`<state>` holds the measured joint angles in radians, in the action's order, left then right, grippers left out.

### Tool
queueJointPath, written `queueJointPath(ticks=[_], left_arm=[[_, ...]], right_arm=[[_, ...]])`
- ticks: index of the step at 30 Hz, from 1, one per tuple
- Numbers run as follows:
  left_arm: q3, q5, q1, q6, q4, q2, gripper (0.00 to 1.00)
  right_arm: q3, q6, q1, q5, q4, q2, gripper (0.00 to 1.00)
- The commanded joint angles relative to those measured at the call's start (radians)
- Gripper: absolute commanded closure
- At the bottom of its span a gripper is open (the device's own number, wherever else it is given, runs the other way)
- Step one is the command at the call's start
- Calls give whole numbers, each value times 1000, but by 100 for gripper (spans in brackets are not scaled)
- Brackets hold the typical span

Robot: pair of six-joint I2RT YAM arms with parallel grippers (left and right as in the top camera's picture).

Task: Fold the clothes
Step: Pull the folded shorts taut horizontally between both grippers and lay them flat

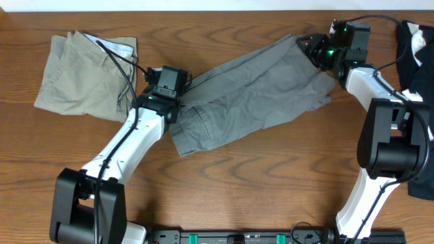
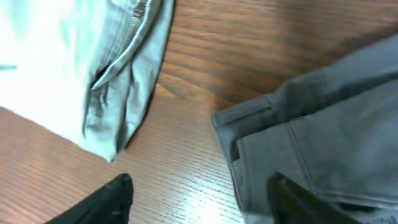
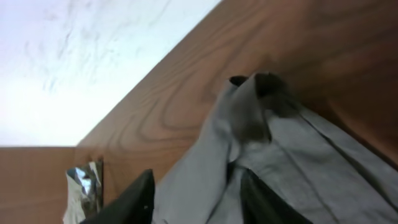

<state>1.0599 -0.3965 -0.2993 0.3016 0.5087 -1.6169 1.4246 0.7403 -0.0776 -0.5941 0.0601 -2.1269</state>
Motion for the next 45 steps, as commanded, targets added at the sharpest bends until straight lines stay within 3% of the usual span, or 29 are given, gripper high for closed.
queueJointPath(ticks=[1,5,10,13,15,20,24,27,32,36,41,45], left_arm=[[14,-27,16,3,14,52,27],[14,74,19,13,59,145,28],[9,361,17,-124,70,185,65],[-14,411,17,-151,71,160,81],[-19,425,17,-152,82,124,87],[-19,488,17,-152,89,45,83],[-19,498,17,-153,90,24,69],[-19,497,20,-153,90,25,62],[-19,498,19,-164,90,24,51],[-19,498,19,-171,90,24,47],[-19,522,19,-171,89,24,46],[-19,563,19,-171,79,24,47]], right_arm=[[21,-128,-14,-69,-43,31,56],[21,-317,-20,-53,-259,95,55],[21,-464,-6,217,-574,167,60],[18,-472,13,281,-642,162,78],[9,-472,23,286,-648,143,83],[-16,-430,34,299,-599,63,86],[-16,-410,42,299,-593,-27,97],[-16,-357,43,360,-688,-71,99],[-16,-232,43,732,-964,-64,99],[-16,-210,43,860,-1111,-21,99],[-16,-294,46,836,-1130,92,99],[-16,-524,46,544,-997,213,99]])
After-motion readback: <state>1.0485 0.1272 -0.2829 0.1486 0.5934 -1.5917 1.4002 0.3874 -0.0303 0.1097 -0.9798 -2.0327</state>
